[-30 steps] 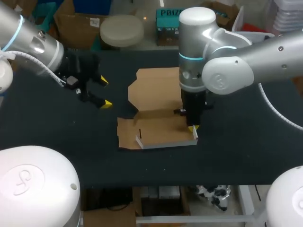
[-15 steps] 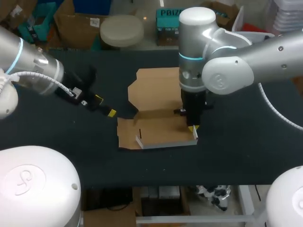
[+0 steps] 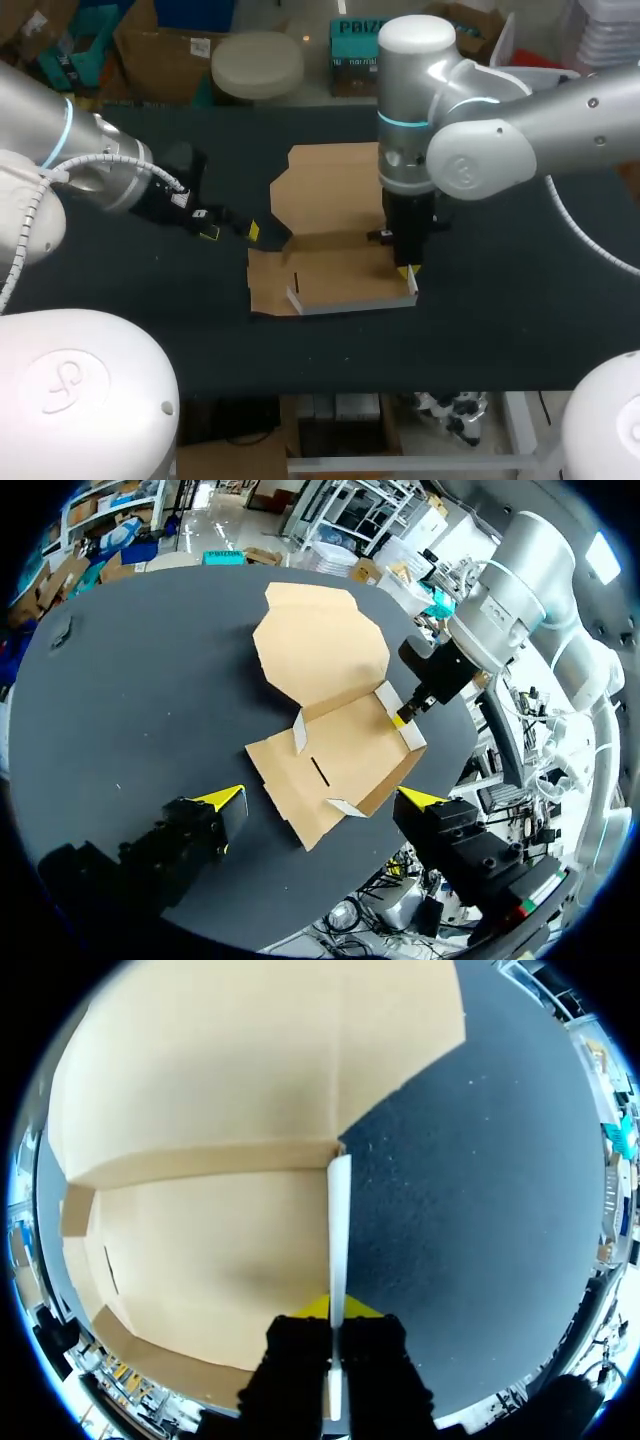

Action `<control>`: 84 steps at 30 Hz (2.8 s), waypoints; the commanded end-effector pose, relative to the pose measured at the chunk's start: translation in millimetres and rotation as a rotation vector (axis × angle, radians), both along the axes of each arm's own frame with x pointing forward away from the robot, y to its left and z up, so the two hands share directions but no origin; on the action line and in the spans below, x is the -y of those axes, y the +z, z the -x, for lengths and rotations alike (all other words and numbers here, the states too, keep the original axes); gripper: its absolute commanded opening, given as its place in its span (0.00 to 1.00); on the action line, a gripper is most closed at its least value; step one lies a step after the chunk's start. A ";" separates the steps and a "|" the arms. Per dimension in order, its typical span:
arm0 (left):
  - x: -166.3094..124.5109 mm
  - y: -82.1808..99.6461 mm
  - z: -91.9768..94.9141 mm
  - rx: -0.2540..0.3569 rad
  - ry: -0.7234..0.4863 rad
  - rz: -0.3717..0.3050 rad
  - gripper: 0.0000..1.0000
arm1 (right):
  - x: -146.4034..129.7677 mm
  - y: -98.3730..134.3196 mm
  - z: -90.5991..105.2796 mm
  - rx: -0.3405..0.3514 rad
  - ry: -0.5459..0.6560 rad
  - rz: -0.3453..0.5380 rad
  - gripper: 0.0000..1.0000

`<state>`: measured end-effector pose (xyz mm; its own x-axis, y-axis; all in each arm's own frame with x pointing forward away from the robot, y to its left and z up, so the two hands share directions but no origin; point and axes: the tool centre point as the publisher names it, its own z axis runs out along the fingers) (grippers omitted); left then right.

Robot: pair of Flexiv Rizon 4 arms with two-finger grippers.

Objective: Assemble the packaging by folding the flat box into shape, placing the metal phone stand inside, and closing the box properly

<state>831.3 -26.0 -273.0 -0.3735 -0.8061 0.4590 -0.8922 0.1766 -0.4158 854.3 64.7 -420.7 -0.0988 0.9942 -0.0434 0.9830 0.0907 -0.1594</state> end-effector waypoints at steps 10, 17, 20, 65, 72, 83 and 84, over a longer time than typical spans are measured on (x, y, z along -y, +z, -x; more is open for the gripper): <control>-6.4 -36.0 -5.5 -0.314 0.321 0.095 0.98 | -0.3 -3.4 1.2 -0.003 0.000 0.003 0.00; -0.2 -59.6 -9.7 -0.331 0.321 0.103 0.76 | -0.3 -3.4 1.2 -0.003 0.000 0.003 0.00; 0.7 -65.6 -8.5 -0.324 0.308 0.117 0.51 | -0.3 -3.4 1.2 -0.003 0.000 0.003 0.00; 35.9 -117.2 -4.3 -0.341 0.224 0.152 0.00 | -0.3 -3.4 1.2 -0.003 0.000 0.003 0.00; 40.8 -111.9 -6.4 -0.338 0.271 0.086 0.00 | -0.3 -3.4 1.2 -0.003 0.000 0.003 0.00; 57.9 -90.5 -11.4 -0.294 0.401 -0.130 0.00 | -0.3 -3.4 1.2 -0.003 0.000 0.003 0.00; 59.7 -89.2 -11.6 -0.291 0.409 -0.149 0.00 | -0.3 -3.4 1.2 -0.003 0.000 0.003 0.00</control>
<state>843.0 -75.3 -366.2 0.0670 -0.8349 0.5463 -0.9777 -0.1642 -0.1310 854.1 64.0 -420.6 -0.0985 0.9942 -0.0436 0.9830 0.0904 -0.1600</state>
